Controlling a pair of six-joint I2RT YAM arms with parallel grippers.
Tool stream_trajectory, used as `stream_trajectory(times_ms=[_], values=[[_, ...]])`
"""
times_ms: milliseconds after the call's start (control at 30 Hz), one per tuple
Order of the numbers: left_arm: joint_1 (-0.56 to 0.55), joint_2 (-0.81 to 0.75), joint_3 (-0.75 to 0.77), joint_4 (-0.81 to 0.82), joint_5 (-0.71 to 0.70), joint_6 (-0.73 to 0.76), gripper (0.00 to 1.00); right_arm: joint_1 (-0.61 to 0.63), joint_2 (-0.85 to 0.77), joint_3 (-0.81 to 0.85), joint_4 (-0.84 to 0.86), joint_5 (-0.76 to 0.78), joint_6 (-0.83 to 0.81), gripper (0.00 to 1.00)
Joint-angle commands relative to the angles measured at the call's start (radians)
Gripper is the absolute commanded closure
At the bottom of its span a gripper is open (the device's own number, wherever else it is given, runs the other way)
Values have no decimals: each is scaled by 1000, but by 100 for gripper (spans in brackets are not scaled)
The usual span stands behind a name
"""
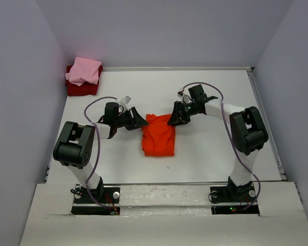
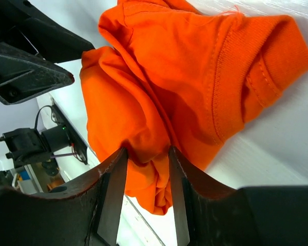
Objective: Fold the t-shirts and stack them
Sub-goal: Smooth out wrinkles on the folded tshirt
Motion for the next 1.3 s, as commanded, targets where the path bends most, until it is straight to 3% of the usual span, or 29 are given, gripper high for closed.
stream_trajectory(times_ms=[0, 100, 133, 233, 333, 767, 900, 933, 1033, 1067, 1267], values=[[-3, -18, 14, 56, 35, -5, 44, 25, 3, 49, 59, -19, 20, 58], [-3, -22, 16, 58, 38, -7, 44, 34, 12, 54, 65, -21, 32, 67], [-3, -22, 19, 59, 43, -8, 45, 34, 17, 57, 67, -18, 36, 81], [-3, -27, 20, 63, 53, -8, 47, 34, 17, 57, 70, -13, 47, 100], [-3, -33, 22, 63, 58, -8, 50, 34, 11, 54, 70, -8, 47, 100], [-3, -21, 23, 64, 126, 1, 81, 34, 1, 52, 68, 1, 49, 100], [-3, -19, 19, 53, 132, 10, 82, 34, 0, 52, 68, 4, 50, 100], [-3, -19, 20, 46, 130, 16, 81, 34, 0, 52, 67, 4, 52, 100], [-3, -24, 28, -3, 116, 59, 47, 43, 0, 52, 67, 1, 52, 100], [-3, -28, 29, -29, 104, 74, 43, 43, 0, 52, 67, 1, 52, 100], [0, -67, 51, -175, 38, 215, 41, 43, -5, 49, 63, -1, 49, 100]])
